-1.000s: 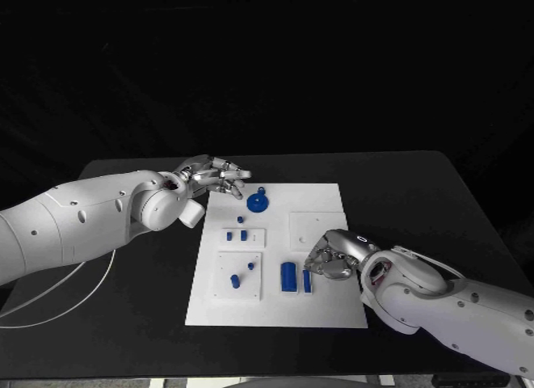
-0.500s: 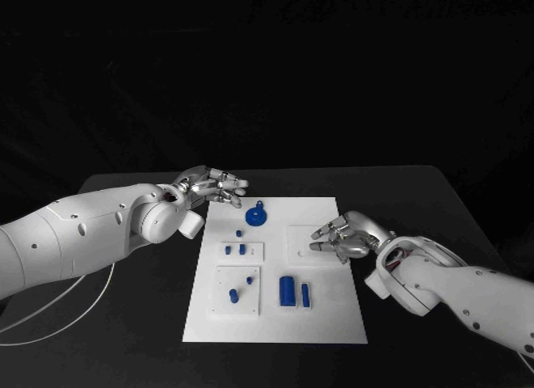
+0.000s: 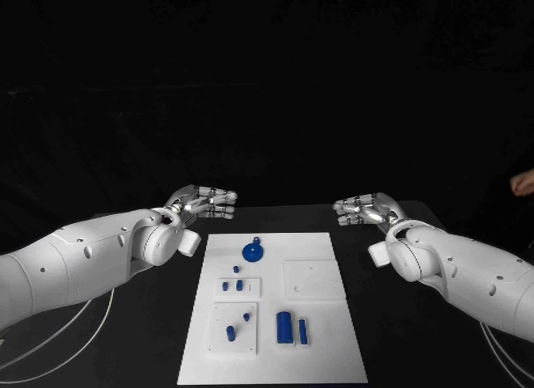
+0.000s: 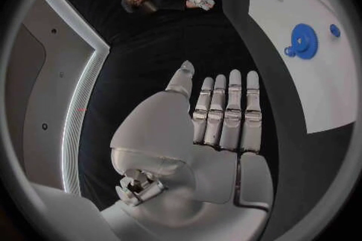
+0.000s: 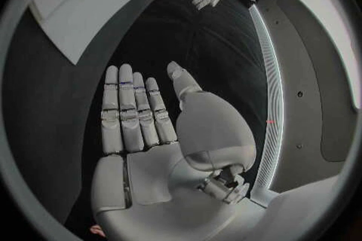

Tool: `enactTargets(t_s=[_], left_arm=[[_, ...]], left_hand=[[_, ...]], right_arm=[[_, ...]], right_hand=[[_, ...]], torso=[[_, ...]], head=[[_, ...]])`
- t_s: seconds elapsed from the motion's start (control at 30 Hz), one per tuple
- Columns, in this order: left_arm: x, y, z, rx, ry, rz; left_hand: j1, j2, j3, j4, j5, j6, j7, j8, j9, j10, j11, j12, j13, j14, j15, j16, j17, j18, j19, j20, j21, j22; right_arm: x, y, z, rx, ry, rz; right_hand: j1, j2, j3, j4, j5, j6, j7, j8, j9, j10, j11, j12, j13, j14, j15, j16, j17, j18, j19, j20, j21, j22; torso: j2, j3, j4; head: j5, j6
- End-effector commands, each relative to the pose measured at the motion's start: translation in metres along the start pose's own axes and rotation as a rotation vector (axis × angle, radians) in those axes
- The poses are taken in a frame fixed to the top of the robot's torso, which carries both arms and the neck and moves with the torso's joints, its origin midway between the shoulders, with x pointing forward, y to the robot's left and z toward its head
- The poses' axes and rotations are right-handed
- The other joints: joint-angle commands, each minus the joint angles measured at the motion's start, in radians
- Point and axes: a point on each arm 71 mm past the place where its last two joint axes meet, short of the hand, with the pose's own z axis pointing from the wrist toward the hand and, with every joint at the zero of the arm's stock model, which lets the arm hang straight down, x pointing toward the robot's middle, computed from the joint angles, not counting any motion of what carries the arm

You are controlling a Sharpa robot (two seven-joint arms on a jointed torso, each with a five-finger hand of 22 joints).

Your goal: Assemble the parts on the task board

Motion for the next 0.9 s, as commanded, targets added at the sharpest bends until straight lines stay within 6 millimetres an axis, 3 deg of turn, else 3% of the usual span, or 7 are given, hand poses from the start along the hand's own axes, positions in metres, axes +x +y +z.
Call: enactTargets(t_s=[0.03,0.23,0.27,0.43,0.47,0.5,0.9], left_arm=[[-0.007,-0.005,0.003,0.052,-0.083,-0.038],[-0.013,-0.006,0.007,0.067,-0.121,-0.046],[-0.009,-0.002,0.006,0.026,-0.069,-0.015],[-0.003,0.002,0.003,0.03,-0.079,-0.024],[0.0,0.004,0.001,0.032,-0.086,-0.029],[0.003,0.006,-0.001,0.034,-0.091,-0.034],[0.061,0.029,-0.047,0.072,-0.215,-0.109]], left_hand=[[-0.009,-0.017,0.005,0.008,-0.028,-0.051,-0.006,-0.006,-0.003,-0.037,-0.004,-0.005,0.0,-0.052,0.008,-0.003,-0.003,0.034,-0.029,0.035,-0.005,-0.057],[-0.033,-0.063,0.038,0.043,-0.103,-0.112,-0.014,-0.011,-0.006,-0.112,-0.011,-0.012,-0.004,-0.172,0.006,-0.011,-0.01,0.133,-0.056,0.116,-0.002,-0.238],[-0.419,-0.032,0.087,0.019,-0.172,-0.986,-0.075,-0.069,-0.063,-1.027,-0.075,-0.067,-0.058,-1.028,-0.098,-0.065,-0.066,-0.086,-0.893,-0.171,-0.067,-0.47],[-0.558,-0.032,0.087,0.019,-0.172,-0.986,-0.075,-0.069,-0.063,-1.027,-0.075,-0.067,-0.058,-1.028,-0.098,-0.065,-0.066,-0.086,-0.893,-0.171,-0.067,-0.47],[-0.604,-0.032,0.087,0.019,-0.172,-0.986,-0.075,-0.069,-0.063,-1.027,-0.075,-0.067,-0.058,-1.028,-0.098,-0.065,-0.066,-0.086,-0.893,-0.171,-0.067,-0.47],[-1.318,-0.032,0.087,0.019,-0.172,-0.986,-0.075,-0.069,-0.063,-1.027,-0.075,-0.067,-0.058,-1.028,-0.098,-0.065,-0.066,-0.086,-0.893,-0.171,-0.067,-0.47],[-1.318,-0.032,0.087,0.019,-0.172,-0.986,-0.075,-0.069,-0.063,-1.027,-0.075,-0.067,-0.058,-1.028,-0.098,-0.065,-0.066,-0.086,-0.893,-0.171,-0.067,-0.47]], right_arm=[[-0.003,-0.001,0.007,-0.025,0.03,0.154],[-0.009,-0.001,0.014,-0.034,0.018,0.196],[-0.012,-0.004,0.013,0.007,-0.032,0.111],[-0.008,-0.001,0.011,-0.006,-0.035,0.123],[-0.005,0.0,0.009,-0.013,-0.038,0.131],[-0.002,0.001,0.008,-0.018,-0.039,0.137],[0.05,0.019,-0.037,-0.074,-0.079,0.262]], right_hand=[[0.002,0.012,-0.015,0.008,-0.023,-0.024,-0.002,-0.004,-0.001,-0.053,0.009,-0.005,-0.002,-0.067,0.015,-0.003,-0.031,0.001,-0.052,0.019,-0.005,-0.066],[0.022,0.036,-0.057,0.03,-0.057,-0.04,-0.008,-0.004,-0.002,-0.078,0.009,-0.007,-0.002,-0.099,0.019,-0.005,-0.033,0.042,-0.141,0.076,0.003,-0.107],[-0.345,-0.041,-0.022,0.202,-0.306,-1.035,-0.137,-0.065,-0.063,-0.382,-0.131,-0.067,-0.06,-0.422,-0.107,-0.066,-0.093,-0.109,-1.052,-0.128,-0.072,-0.174],[-0.475,-0.041,-0.022,0.202,-0.306,-1.035,-0.137,-0.065,-0.063,-1.098,-0.131,-0.067,-0.06,-1.184,-0.107,-0.066,-0.093,-0.109,-1.052,-0.128,-0.072,-0.174],[-1.199,-0.041,-0.022,0.202,-0.306,-1.035,-0.137,-0.065,-0.063,-1.098,-0.131,-0.067,-0.06,-1.184,-0.107,-0.066,-0.093,-0.109,-1.052,-0.128,-0.072,-0.174],[-1.199,-0.041,-0.022,0.202,-0.306,-1.035,-0.137,-0.065,-0.063,-1.098,-0.131,-0.067,-0.06,-1.184,-0.107,-0.066,-0.093,-0.109,-1.052,-0.128,-0.072,-0.174],[-1.199,-0.041,-0.022,0.202,-0.306,-1.035,-0.137,-0.065,-0.063,-1.098,-0.131,-0.067,-0.06,-1.184,-0.107,-0.066,-0.093,-0.109,-1.052,-0.128,-0.072,-0.174]], torso=[[-0.009,0.0056,0.0013],[-0.01,0.0109,0.0046],[-0.007,0.0063,0.0024],[-0.023,0.0023,0.0094],[-0.032,-0.0001,0.0136],[-0.04,-0.0021,0.0171],[-0.098,-0.0171,0.0435]], head=[[0.007,0.02],[0.011,0.031],[0.008,0.026],[0.004,0.02],[0.001,0.016],[-0.001,0.013],[-0.019,-0.009]])
